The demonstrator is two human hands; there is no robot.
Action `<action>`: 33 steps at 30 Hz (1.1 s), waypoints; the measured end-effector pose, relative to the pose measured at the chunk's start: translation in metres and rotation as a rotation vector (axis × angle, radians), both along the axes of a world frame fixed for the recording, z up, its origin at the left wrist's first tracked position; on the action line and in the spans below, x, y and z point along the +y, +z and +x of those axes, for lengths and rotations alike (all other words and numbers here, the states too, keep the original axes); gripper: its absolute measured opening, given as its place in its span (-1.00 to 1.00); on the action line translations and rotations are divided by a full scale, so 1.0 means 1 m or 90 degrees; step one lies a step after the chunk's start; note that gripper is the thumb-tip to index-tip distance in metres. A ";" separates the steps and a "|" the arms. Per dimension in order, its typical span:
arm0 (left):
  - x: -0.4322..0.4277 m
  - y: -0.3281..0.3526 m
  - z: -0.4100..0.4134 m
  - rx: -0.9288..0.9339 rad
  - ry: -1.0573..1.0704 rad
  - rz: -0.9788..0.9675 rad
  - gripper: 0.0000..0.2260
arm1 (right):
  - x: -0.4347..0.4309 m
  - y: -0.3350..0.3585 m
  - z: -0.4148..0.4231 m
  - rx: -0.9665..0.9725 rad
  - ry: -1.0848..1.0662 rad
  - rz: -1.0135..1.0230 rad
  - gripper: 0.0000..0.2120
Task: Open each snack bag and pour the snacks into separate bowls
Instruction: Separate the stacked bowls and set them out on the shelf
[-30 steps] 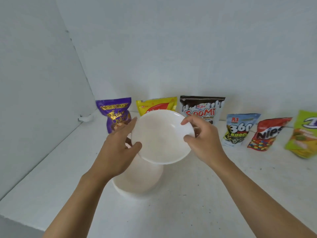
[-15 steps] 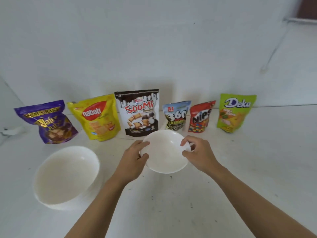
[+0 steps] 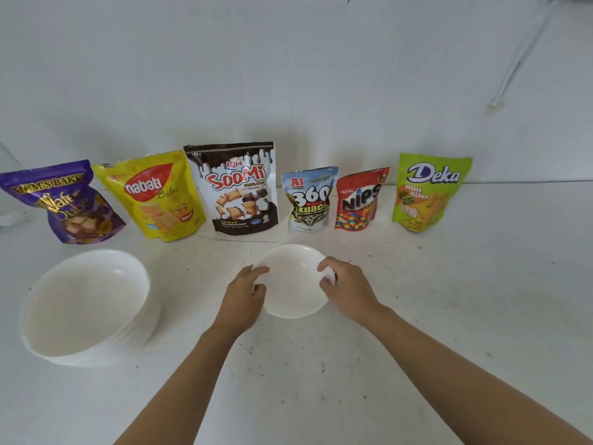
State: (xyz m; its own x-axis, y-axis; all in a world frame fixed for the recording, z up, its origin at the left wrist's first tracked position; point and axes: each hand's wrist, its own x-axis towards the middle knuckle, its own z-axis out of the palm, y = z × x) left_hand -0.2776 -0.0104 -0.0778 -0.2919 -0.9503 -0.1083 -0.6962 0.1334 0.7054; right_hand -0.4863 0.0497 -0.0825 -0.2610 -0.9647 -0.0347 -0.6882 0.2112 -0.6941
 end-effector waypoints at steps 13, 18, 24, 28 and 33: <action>0.000 0.109 0.079 0.089 0.100 -0.251 -0.91 | -0.032 0.088 0.080 0.003 0.108 -0.342 -0.89; -0.010 0.110 0.156 -0.037 0.198 -0.363 -0.86 | -0.047 0.113 0.147 -0.107 0.196 -0.309 -0.94; -0.019 0.071 0.234 -0.258 0.264 -0.214 -0.63 | -0.067 0.079 0.224 -0.066 0.270 -0.143 -0.82; -0.022 0.062 0.263 -0.230 0.234 -0.142 -0.66 | -0.078 0.062 0.260 -0.078 0.273 -0.038 -0.73; -0.029 0.057 0.296 -0.080 0.171 -0.106 -0.64 | -0.088 0.049 0.281 -0.040 0.232 -0.067 -0.73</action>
State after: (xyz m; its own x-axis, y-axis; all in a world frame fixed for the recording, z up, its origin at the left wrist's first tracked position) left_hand 0.0185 -0.0390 -0.0204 -0.0236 -0.9991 0.0363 -0.8023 0.0406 0.5956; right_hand -0.2051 -0.0383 -0.0340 0.0989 -0.9930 0.0640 -0.6607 -0.1136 -0.7420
